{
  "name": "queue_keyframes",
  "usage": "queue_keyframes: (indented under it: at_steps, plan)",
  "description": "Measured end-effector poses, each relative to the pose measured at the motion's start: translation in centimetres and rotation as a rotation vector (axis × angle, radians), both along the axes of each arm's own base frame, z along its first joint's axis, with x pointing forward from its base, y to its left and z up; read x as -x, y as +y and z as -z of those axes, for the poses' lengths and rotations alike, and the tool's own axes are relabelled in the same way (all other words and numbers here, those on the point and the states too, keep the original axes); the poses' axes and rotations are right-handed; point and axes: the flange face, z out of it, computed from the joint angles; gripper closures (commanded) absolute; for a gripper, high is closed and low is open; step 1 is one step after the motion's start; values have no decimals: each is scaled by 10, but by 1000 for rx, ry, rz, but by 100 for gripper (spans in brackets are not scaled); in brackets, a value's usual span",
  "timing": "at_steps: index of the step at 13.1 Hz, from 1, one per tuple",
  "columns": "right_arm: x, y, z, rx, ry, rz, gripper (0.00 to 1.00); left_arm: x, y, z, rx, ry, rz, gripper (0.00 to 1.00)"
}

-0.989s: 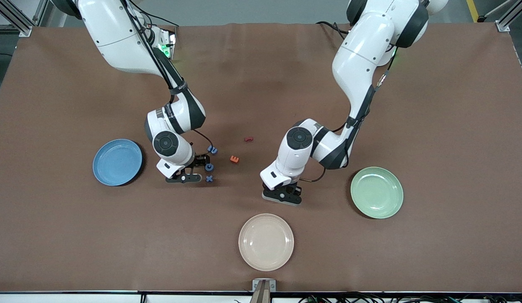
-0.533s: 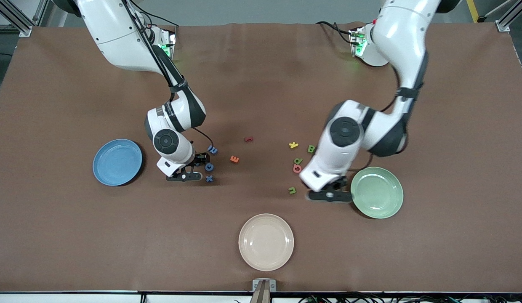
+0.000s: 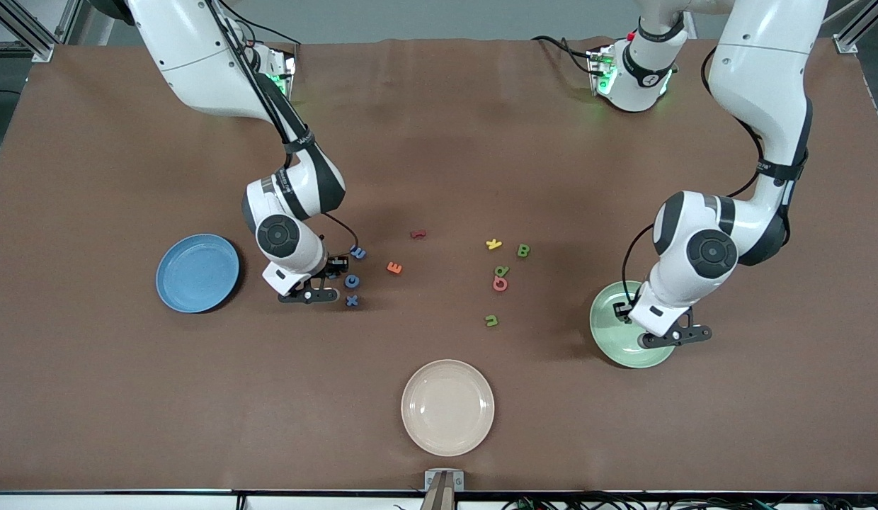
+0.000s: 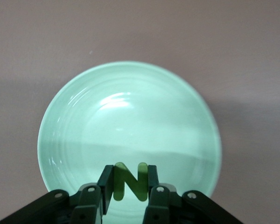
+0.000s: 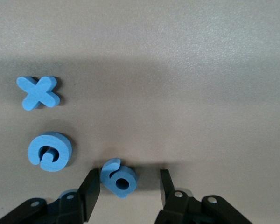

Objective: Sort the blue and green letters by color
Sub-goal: 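Carry the green N to the green plate with the left gripper, then carry the blue 6 to the blue plate with the right gripper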

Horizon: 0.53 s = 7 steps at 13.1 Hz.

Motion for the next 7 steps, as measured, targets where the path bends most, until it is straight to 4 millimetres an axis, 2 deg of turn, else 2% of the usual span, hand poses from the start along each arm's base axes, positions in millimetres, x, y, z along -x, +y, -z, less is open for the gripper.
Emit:
queue_keyframes:
  at_steps: [1, 2, 3, 5, 7]
  plan:
    - [0, 0, 0, 0, 0, 0, 50, 4, 8, 11, 0, 7, -10, 71]
    - [0, 1, 0, -1, -1, 0, 55, 7, 14, 19, 0, 17, -19, 28]
    - [0, 1, -1, -3, -3, 0, 59, 9, 18, 23, -2, 25, -23, 0]
    - [0, 2, -1, -5, -6, 0, 69, 9, 21, 24, -2, 26, -25, 0]
    - [0, 4, -2, -11, -9, 4, 80, 5, 17, 14, 5, 6, -21, 0]
